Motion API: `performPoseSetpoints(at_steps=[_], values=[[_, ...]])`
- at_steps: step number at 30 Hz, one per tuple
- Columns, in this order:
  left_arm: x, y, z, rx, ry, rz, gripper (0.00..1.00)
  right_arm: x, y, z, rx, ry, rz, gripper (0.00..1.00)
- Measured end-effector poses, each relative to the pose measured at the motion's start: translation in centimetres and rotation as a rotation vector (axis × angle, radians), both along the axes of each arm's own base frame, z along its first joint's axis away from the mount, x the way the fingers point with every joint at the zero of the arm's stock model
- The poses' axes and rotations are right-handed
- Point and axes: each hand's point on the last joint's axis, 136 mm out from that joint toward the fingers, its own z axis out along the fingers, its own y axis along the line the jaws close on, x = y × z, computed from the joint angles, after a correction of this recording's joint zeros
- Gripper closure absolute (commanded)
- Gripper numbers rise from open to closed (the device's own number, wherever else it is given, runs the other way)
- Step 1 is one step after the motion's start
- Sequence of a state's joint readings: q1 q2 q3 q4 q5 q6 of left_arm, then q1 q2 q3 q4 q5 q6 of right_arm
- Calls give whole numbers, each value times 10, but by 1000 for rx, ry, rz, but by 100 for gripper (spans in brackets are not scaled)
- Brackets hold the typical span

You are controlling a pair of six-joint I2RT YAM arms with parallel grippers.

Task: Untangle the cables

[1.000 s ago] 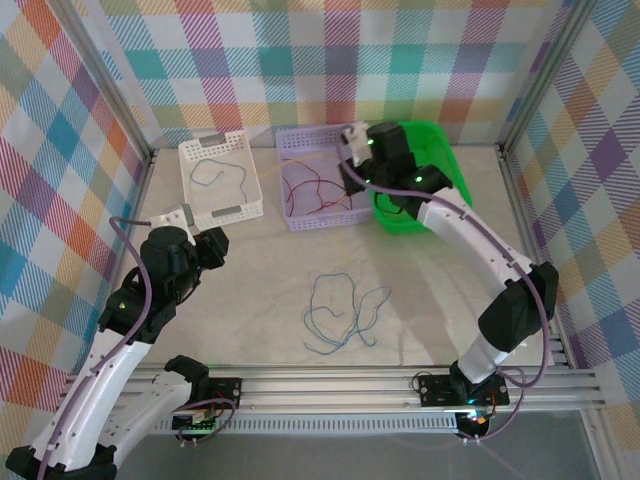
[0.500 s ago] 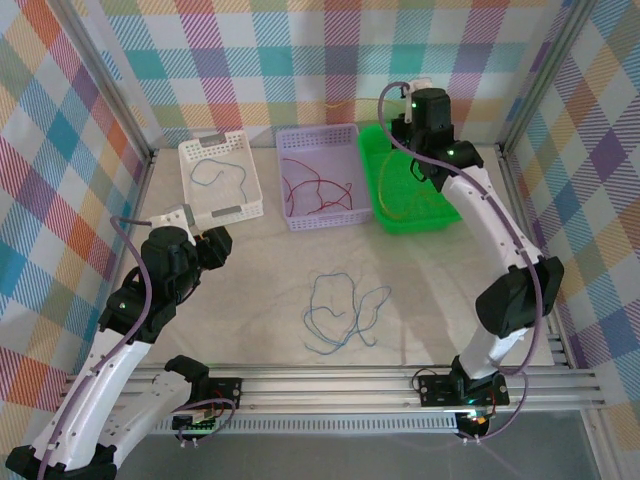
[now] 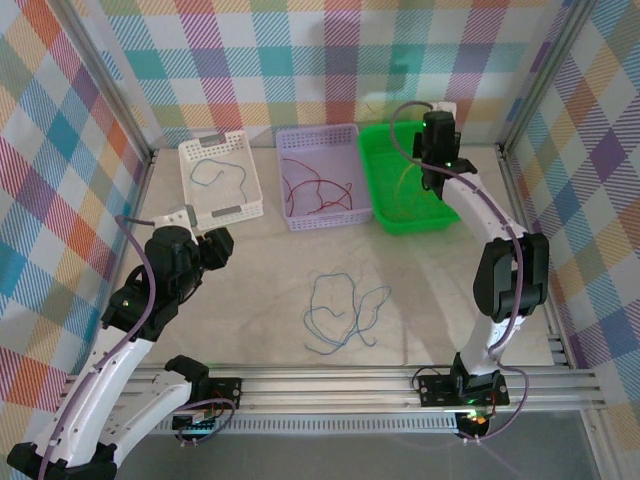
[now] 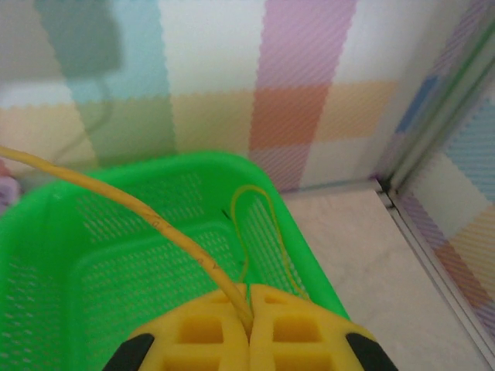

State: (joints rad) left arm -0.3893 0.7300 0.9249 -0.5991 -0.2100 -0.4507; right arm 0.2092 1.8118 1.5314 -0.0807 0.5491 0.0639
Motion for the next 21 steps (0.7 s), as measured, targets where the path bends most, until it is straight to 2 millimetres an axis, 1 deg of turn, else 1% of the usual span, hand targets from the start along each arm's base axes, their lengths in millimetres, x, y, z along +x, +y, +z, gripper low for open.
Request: performPoseSetpoints(at_steps=[2, 5, 11, 13, 16, 19, 21], values=[[1, 0, -2, 3, 6, 0, 48, -1, -8, -24, -9, 35, -27, 100], [2, -1, -3, 5, 12, 0, 48, -3, -12, -56, -24, 91, -45, 100], [2, -1, -3, 5, 12, 0, 48, 2, -12, -106, -30, 215, -66, 100], [2, -1, -3, 5, 12, 0, 48, 7, -11, -118, -32, 258, -72, 100], [2, -1, -3, 5, 12, 0, 48, 16, -9, -130, -39, 321, -78, 100], [2, -1, -3, 5, 12, 0, 48, 25, -7, -137, -40, 372, -86, 100], [2, -1, -3, 6, 12, -1, 48, 26, -7, -141, -42, 401, -91, 100]])
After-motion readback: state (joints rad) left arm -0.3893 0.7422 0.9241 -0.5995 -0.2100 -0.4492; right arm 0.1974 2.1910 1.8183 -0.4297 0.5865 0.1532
